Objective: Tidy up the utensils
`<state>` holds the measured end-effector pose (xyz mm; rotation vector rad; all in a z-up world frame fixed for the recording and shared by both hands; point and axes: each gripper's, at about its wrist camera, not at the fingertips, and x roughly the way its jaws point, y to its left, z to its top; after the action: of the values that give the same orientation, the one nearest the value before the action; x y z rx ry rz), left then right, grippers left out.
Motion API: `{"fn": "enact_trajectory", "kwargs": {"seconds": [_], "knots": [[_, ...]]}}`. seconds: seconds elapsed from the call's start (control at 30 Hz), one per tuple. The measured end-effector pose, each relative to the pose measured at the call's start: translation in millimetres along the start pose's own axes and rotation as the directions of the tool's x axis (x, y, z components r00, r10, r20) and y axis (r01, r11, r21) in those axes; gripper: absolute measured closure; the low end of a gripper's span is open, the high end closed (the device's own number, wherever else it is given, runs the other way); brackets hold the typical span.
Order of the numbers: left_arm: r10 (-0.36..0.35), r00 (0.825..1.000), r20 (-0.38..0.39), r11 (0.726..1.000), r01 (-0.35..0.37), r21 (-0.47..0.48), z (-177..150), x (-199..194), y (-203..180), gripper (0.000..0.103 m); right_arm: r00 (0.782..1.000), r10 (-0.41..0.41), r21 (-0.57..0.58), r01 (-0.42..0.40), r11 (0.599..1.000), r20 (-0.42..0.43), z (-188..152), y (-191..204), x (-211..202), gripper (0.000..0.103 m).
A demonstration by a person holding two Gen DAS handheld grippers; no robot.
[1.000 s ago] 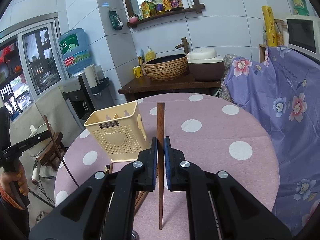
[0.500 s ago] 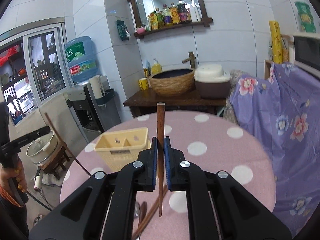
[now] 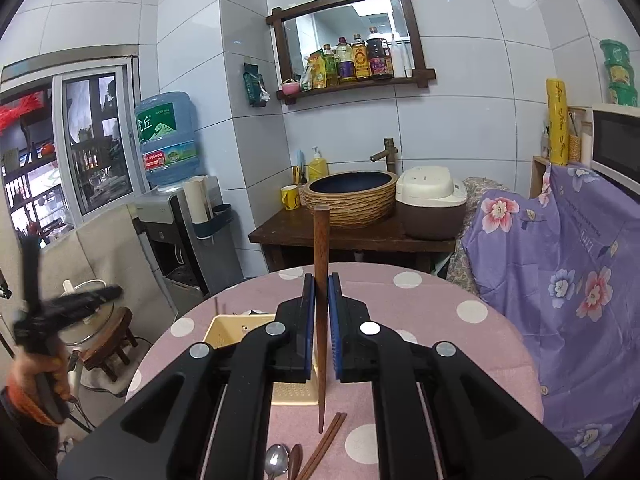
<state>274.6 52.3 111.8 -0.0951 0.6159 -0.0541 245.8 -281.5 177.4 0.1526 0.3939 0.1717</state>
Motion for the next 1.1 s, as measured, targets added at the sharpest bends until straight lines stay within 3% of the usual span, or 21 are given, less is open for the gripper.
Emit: {"fn": "enact_trajectory", "kwargs": {"seconds": [0.13,0.3,0.53,0.63,0.77,0.83,0.9,1.1], "knots": [[0.062,0.99,-0.126,0.996,-0.069,-0.052,-25,61,21,0.045,1.0,-0.007,-0.016,0.007,1.0,0.001,-11,-2,-14,0.095],[0.065,0.957,-0.281,0.991,-0.094,-0.091,-43,132,13,0.045,1.0,-0.01,-0.017,0.011,1.0,0.002,-26,-3,-29,0.095],[0.067,0.927,-0.369,0.992,-0.101,-0.074,-56,193,-18,0.045,1.0,-0.013,0.001,0.013,1.0,-0.003,-48,-8,-44,0.095],[0.115,0.906,-0.408,0.991,-0.13,-0.011,-63,210,-28,0.048,1.0,-0.017,0.016,0.017,1.0,-0.013,-57,-12,-47,0.095],[0.169,0.914,-0.369,0.986,-0.157,0.061,-71,208,-32,0.057,1.0,-0.023,0.03,0.023,0.999,-0.006,-64,-17,-54,0.095],[0.167,0.915,-0.368,0.986,-0.156,0.059,-74,202,-29,0.068,0.999,-0.031,0.032,0.031,0.999,0.007,-67,-18,-58,0.095],[0.186,0.908,-0.376,0.983,-0.171,0.072,-77,195,-27,0.095,1.0,-0.02,0.041,0.02,0.999,0.008,-69,-19,-58,0.095],[0.13,0.912,-0.389,0.991,-0.116,0.059,-102,156,-8,0.096,1.0,0.006,0.048,-0.006,0.999,0.001,-77,-14,-60,0.095]]}}
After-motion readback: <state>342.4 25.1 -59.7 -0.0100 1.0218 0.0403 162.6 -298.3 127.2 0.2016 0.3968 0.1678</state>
